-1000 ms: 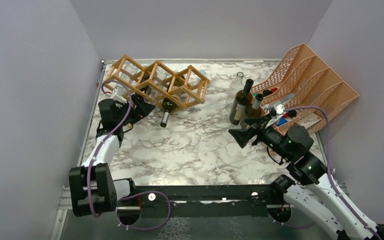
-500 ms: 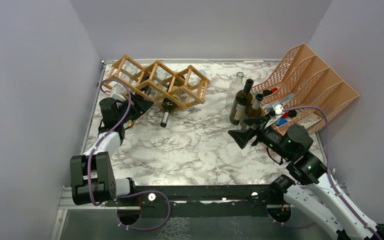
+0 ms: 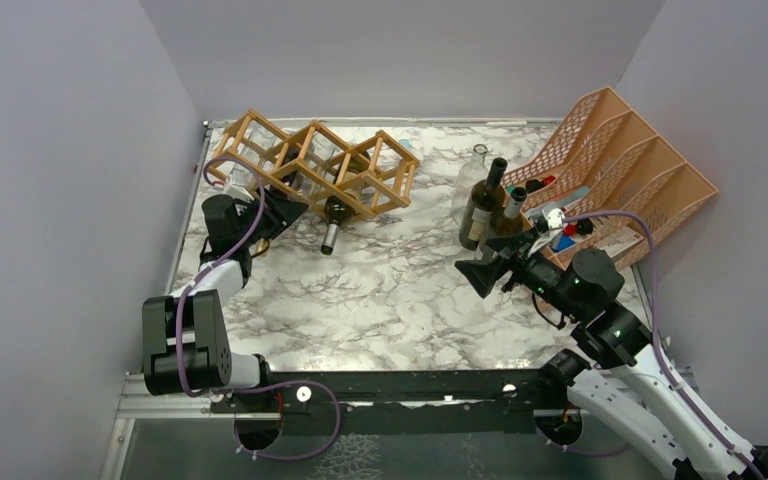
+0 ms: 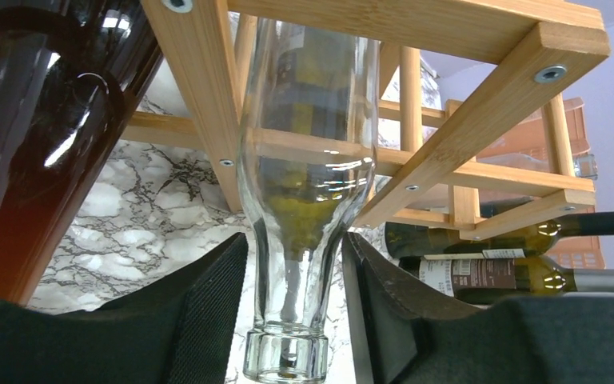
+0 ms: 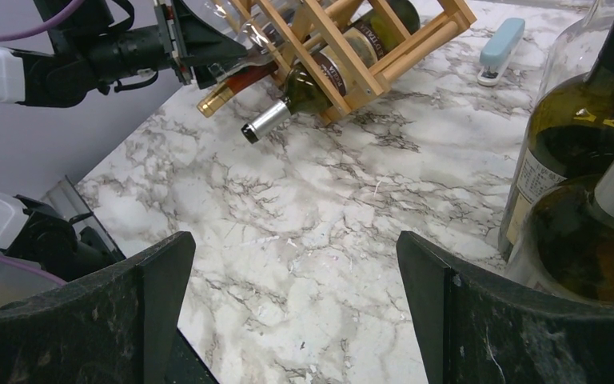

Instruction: Take the wine bottle off the wine rack

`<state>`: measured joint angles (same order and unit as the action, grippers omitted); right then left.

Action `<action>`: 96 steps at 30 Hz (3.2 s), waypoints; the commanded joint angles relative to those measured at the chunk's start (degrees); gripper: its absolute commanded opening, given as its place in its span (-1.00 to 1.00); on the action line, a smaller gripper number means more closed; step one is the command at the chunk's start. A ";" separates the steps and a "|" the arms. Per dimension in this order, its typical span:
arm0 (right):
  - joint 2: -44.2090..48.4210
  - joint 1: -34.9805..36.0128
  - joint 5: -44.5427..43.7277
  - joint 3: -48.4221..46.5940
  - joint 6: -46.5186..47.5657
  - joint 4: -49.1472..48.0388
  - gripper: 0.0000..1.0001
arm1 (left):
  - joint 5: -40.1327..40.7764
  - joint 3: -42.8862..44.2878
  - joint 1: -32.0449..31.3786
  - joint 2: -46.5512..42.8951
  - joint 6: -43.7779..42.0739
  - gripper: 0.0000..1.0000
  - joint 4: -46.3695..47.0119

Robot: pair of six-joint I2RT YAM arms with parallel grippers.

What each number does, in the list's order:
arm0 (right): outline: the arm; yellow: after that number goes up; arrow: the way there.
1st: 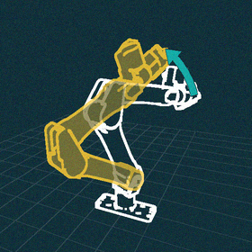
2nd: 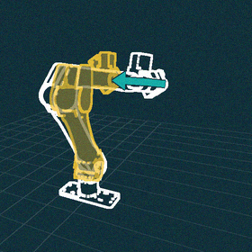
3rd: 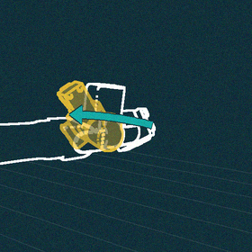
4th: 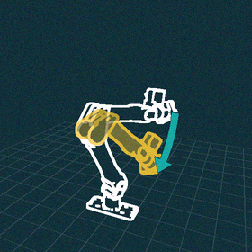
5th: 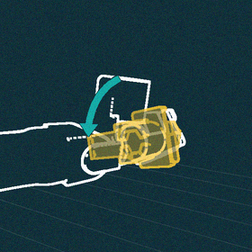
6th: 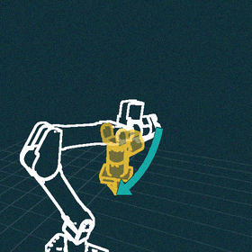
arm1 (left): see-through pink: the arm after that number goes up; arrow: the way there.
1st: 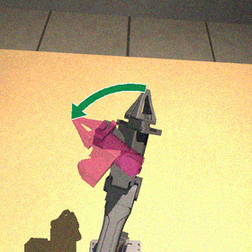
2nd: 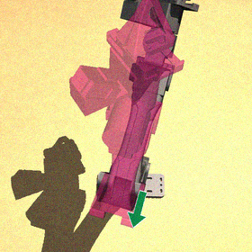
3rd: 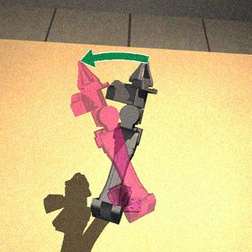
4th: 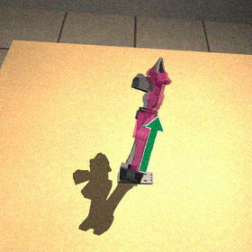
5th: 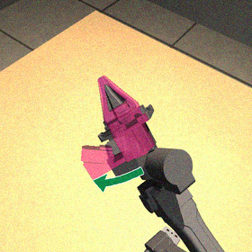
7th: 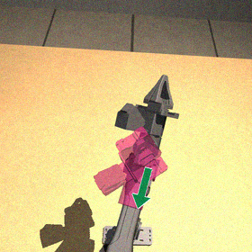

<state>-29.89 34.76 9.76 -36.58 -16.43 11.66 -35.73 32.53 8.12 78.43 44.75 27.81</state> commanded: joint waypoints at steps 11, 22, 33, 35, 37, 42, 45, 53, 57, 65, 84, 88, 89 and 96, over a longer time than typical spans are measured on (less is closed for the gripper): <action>-0.21 -0.23 1.12 -0.59 0.61 -0.33 0.99 | -3.54 -0.67 -0.21 -0.31 -2.04 -0.44 2.51; -0.74 -0.25 2.19 -0.33 0.89 -1.12 0.99 | -5.64 -5.11 0.78 -6.89 -3.00 -0.90 2.52; -2.62 -0.27 11.38 0.16 1.74 -4.62 0.99 | -5.20 -8.77 1.46 -21.83 -1.02 -1.00 -11.56; -2.71 -0.22 12.72 0.04 1.91 -5.33 0.99 | -2.93 -7.36 1.38 -25.53 -3.21 -1.00 -19.43; -2.92 -0.23 13.20 -0.26 2.08 -5.57 0.99 | -0.50 -6.09 1.40 -28.89 -4.84 -1.00 -25.84; -4.31 -0.24 15.13 -0.40 2.45 -6.46 0.99 | -0.46 -4.78 1.44 -34.45 -2.92 -1.00 -31.75; -5.11 -0.23 15.47 -1.01 2.82 -6.31 0.99 | 1.10 -3.16 1.39 -37.04 -1.76 -1.00 -36.37; -5.29 -0.23 17.28 -0.39 2.21 -6.39 0.99 | 2.13 -0.73 1.45 -38.53 2.62 -1.00 -42.43; -5.76 -0.23 16.22 -0.04 1.51 -6.47 0.99 | 3.39 2.75 1.44 -38.88 2.04 -1.00 -44.05; -9.28 -0.29 16.96 -0.87 0.72 -7.23 0.99 | 7.25 10.36 1.31 -39.02 -1.32 -1.00 -50.67; -19.99 6.12 18.95 -7.50 0.60 -12.17 0.99 | 18.28 26.62 0.10 -38.97 -17.78 -1.00 -70.65; -27.24 15.08 12.30 -12.11 5.71 -11.32 0.99 | 22.61 27.82 -1.84 -39.67 -20.78 -1.00 -73.46; -29.60 17.49 10.21 -13.85 7.42 -10.75 0.99 | 23.35 27.98 -2.24 -39.76 -21.53 -1.00 -74.42; -45.46 23.23 7.28 -21.05 13.72 -17.19 0.99 | 24.28 27.41 -4.97 -39.64 -26.13 -1.00 -78.01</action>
<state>-70.06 57.63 19.53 -55.09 -8.03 0.30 -12.38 57.76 4.47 39.44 22.74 -50.46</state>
